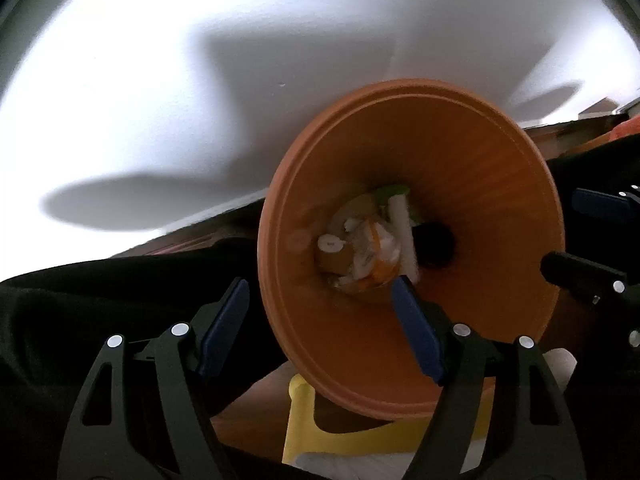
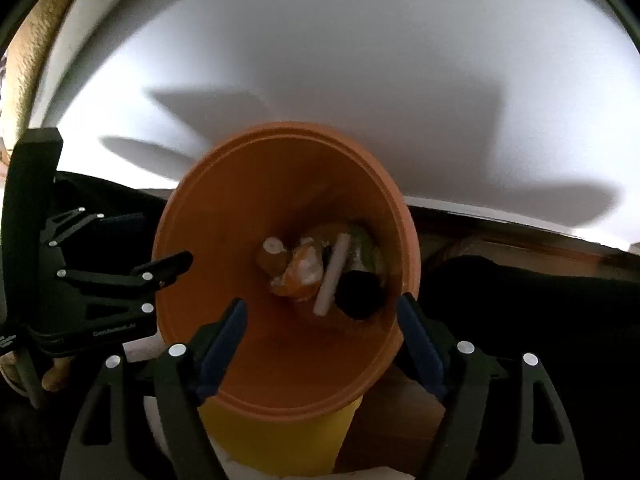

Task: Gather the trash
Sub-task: 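Lower both grippers over the orange bucket and open them to drop the items, then raise both tools back toward the remaining trash on the bed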

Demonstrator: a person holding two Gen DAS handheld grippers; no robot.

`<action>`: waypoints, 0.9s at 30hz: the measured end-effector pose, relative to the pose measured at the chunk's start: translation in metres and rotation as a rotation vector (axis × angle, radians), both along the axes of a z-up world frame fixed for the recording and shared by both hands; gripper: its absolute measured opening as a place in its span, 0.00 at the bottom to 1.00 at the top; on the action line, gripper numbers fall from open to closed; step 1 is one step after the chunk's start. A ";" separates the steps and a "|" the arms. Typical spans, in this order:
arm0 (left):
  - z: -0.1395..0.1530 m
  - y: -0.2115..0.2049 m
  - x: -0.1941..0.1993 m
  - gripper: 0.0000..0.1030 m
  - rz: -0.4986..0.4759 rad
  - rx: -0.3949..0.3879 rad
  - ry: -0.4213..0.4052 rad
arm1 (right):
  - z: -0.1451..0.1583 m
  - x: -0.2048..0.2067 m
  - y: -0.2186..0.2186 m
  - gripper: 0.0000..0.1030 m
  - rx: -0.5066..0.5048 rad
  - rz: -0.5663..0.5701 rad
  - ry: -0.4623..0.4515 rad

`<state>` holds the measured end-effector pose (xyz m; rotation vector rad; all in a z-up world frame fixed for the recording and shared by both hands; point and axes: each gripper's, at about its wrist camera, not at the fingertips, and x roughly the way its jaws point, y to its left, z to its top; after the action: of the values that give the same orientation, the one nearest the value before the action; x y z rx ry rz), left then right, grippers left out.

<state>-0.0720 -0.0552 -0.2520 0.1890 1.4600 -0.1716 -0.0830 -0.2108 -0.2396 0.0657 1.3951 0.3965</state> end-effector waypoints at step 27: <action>0.270 -0.004 0.124 0.87 -0.011 -0.226 -0.588 | 0.119 -0.030 -0.059 0.83 0.144 -0.100 -0.335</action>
<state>0.0521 -0.0591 0.0183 0.0540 0.8468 -0.2633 -0.1133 -0.2698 -0.1210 0.1780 1.0283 0.4038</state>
